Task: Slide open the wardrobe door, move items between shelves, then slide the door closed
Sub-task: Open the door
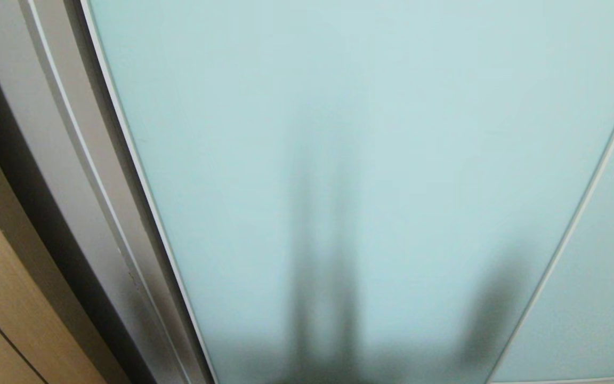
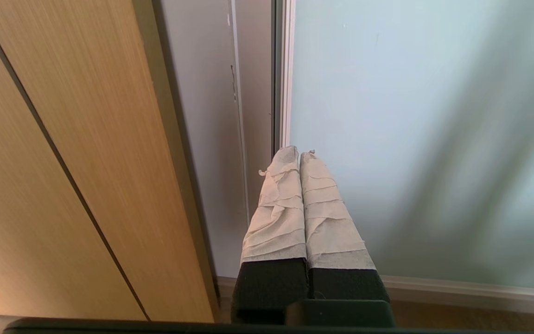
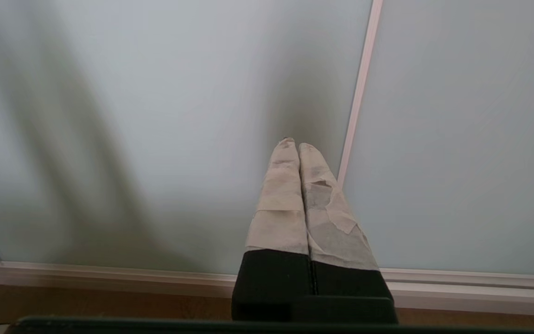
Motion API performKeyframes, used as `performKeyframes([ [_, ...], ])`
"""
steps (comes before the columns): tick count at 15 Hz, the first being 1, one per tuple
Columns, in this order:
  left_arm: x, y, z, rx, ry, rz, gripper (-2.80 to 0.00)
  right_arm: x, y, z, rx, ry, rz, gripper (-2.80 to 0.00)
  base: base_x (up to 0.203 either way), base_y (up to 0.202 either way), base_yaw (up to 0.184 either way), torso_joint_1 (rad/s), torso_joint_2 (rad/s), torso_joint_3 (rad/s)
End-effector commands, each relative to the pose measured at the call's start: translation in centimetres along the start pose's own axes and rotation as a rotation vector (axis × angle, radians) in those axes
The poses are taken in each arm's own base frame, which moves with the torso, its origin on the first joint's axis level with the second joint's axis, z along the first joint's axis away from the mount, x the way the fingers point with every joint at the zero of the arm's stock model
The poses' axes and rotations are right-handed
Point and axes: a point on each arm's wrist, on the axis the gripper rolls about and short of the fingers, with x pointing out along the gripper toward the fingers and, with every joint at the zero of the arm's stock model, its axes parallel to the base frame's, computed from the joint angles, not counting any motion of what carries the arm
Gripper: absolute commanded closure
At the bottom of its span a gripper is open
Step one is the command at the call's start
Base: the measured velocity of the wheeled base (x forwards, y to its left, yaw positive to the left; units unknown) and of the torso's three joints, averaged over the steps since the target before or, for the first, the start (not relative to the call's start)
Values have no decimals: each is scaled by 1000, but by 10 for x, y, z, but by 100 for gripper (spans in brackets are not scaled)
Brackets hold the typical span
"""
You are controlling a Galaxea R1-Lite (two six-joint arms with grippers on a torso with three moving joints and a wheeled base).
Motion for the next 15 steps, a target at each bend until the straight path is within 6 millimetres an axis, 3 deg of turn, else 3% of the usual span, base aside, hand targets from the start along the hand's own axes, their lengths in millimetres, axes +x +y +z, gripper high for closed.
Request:
performKeyframes([
  [1, 0, 0, 0, 0, -1, 0, 0, 0, 0, 0, 0, -1, 0, 0, 0, 0, 0, 0, 0, 0],
  [13, 0, 0, -1, 6, 15, 8, 0, 0, 0, 0, 0, -1, 0, 0, 0, 0, 0, 0, 0, 0],
  [15, -3, 0, 9, 16, -9, 10, 0, 0, 0, 0, 0, -1, 0, 0, 0, 0, 0, 0, 0, 0],
])
